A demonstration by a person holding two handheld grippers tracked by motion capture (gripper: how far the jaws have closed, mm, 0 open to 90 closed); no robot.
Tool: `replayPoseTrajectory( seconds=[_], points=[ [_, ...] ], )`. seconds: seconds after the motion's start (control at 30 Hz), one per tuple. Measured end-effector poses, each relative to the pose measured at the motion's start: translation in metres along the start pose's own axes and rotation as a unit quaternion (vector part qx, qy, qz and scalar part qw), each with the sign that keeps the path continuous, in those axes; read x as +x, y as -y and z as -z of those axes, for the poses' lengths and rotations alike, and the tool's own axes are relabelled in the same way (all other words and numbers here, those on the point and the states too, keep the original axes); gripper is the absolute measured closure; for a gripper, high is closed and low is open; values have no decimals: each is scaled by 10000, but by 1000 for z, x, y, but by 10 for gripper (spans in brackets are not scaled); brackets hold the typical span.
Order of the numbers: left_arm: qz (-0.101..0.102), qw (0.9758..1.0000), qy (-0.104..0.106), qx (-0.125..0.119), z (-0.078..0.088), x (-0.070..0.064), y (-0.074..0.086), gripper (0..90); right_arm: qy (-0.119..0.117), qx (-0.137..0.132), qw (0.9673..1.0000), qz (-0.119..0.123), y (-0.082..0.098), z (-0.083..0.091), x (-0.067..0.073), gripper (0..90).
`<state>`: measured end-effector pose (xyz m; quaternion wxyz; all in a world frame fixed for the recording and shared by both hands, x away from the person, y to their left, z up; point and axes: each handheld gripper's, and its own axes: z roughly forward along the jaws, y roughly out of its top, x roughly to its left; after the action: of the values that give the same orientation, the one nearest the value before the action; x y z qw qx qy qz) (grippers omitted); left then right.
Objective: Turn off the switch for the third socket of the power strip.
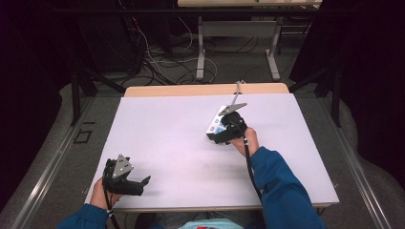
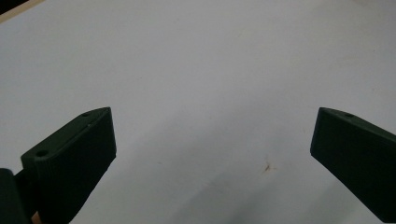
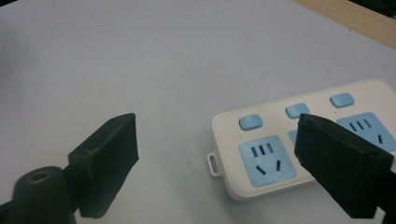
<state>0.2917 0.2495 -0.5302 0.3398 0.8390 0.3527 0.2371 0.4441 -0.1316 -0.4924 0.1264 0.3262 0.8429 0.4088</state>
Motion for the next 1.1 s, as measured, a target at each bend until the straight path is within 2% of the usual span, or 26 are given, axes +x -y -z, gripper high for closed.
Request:
replayPoseTrajectory(
  seconds=[0.3,0.67,0.8,0.87,0.9,1.1],
  points=[
    [7,10000,-15,0,0,0,0,2,-48,34,9999,107,14,22,3,35],
    [-6,10000,-8,-4,1,0,0,2,146,-61,9997,196,34,52,7,2],
    [-20,10000,-33,-6,1,0,0,2,213,-51,9994,251,42,59,8,0],
    [-24,10000,-46,-11,1,-1,0,2,212,35,9995,235,46,62,10,0],
    [-27,10000,-39,-3,1,-1,0,2,252,-6,9992,300,48,64,9,0],
    [-24,10000,-48,-18,1,-1,0,2,358,-12,9989,316,58,76,11,0]
  ],
)
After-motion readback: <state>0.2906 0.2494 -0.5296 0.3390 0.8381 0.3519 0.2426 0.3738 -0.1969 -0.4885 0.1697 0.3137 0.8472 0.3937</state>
